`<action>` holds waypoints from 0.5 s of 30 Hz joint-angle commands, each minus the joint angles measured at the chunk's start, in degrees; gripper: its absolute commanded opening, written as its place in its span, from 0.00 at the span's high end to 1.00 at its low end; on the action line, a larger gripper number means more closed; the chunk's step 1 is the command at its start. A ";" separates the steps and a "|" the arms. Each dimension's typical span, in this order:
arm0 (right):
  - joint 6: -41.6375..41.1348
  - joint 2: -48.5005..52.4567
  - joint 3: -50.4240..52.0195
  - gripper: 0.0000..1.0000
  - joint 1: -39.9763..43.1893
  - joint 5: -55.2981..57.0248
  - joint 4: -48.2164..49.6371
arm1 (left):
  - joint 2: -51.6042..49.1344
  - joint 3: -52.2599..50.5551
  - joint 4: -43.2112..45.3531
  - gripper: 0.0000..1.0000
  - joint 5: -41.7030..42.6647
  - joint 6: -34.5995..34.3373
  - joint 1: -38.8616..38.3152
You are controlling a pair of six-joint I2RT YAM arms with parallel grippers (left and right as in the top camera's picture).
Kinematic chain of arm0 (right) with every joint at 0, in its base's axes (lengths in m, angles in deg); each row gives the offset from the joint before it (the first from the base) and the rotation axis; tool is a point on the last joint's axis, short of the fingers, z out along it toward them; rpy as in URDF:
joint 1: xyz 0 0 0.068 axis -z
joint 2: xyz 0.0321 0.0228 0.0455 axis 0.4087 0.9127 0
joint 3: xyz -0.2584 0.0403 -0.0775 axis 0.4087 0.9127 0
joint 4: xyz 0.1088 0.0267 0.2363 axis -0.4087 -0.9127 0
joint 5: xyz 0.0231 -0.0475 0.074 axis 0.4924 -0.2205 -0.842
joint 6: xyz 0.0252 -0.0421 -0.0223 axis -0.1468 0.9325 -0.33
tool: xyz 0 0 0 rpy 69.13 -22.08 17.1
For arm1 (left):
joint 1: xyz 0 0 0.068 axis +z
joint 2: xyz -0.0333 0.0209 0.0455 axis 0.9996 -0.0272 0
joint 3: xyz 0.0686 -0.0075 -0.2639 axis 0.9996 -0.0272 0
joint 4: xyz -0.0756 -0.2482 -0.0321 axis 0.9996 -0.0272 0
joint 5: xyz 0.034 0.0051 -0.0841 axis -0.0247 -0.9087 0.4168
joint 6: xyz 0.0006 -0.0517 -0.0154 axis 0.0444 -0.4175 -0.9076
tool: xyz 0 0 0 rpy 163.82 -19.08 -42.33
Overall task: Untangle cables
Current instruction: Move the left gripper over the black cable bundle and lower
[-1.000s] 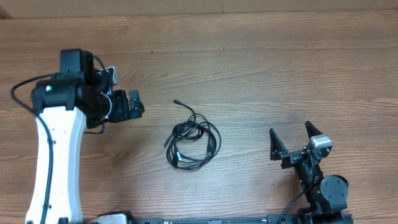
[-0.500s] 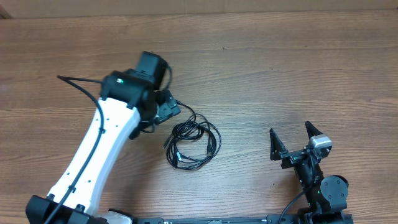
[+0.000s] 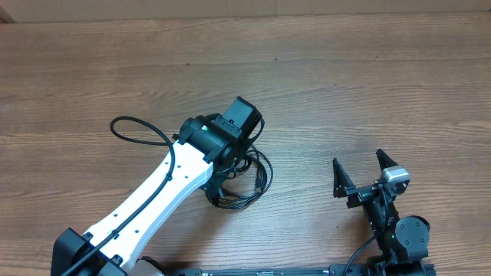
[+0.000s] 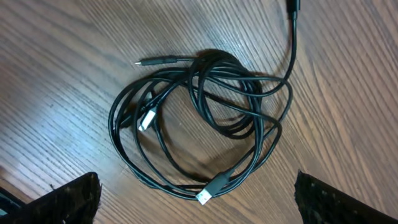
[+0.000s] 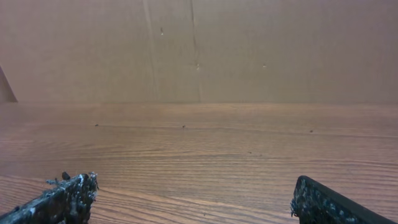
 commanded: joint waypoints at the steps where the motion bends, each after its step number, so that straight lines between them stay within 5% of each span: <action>1: -0.02 -0.46 0.59 0.00 0.22 0.39 0.20 | 0.11 -0.42 0.76 0.00 -1.36 -2.75 -0.07; 15: -0.02 -0.46 0.59 0.00 0.22 0.39 0.20 | -17.55 -0.46 8.59 0.00 0.50 -5.75 -0.02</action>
